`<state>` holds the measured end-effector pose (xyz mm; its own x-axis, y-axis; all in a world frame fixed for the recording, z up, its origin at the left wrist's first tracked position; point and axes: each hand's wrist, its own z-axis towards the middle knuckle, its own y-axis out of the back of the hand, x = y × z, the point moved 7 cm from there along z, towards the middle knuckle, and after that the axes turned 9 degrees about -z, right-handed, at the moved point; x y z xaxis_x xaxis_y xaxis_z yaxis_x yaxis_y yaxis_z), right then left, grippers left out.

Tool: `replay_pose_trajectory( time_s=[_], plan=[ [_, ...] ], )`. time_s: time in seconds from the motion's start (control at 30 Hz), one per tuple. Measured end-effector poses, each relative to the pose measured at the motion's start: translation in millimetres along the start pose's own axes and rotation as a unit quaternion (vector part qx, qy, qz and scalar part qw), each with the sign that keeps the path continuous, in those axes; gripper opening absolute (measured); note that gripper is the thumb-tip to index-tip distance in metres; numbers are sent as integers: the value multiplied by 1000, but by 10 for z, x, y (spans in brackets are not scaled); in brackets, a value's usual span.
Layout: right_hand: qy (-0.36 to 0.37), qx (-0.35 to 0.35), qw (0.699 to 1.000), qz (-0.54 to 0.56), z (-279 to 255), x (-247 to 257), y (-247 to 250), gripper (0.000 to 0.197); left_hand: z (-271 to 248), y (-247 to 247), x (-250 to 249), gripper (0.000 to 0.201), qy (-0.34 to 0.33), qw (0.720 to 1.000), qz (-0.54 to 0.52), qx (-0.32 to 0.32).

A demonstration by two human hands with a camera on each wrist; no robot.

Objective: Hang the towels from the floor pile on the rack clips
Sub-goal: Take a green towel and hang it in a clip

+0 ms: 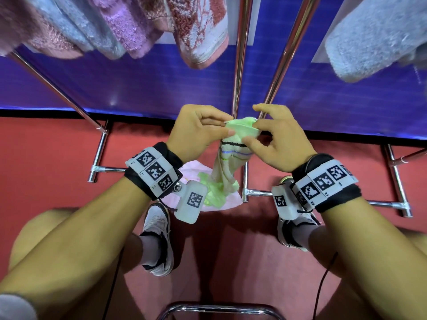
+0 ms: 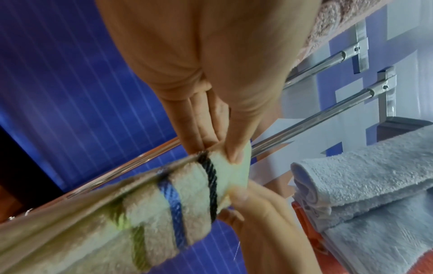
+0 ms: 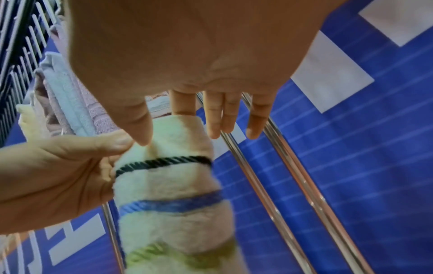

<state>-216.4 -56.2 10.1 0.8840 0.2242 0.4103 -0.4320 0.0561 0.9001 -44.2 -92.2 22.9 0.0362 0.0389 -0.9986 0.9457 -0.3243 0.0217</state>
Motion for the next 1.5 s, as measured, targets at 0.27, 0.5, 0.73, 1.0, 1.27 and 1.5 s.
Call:
replay_pose_trajectory(
  time_s=[0.27, 0.5, 0.73, 1.0, 1.27, 1.5],
  plan=[
    [-27, -108, 989, 101, -17, -46, 137, 18, 25, 25, 9, 26, -18, 1000, 9, 0],
    [-80, -77, 932, 344, 15, -43, 170, 50, 34, 57, -61, 15, -33, 999, -25, -29],
    [-52, -85, 935, 340, -36, 140, 392, 17, -83, -11, -326, 19, -77, 994, -64, -31],
    [-113, -167, 896, 395, -271, 439, 702, 17, -332, -63, -791, 21, -94, 990, -96, -47],
    [-42, -238, 915, 322, -230, 1101, 1905, 40, -570, -23, -2000, 20, -172, 978, -105, -58],
    [-16, -294, 921, 256, -289, 1658, 3126, 28, -743, -112, -3215, 19, -238, 964, -113, -45]
  ],
)
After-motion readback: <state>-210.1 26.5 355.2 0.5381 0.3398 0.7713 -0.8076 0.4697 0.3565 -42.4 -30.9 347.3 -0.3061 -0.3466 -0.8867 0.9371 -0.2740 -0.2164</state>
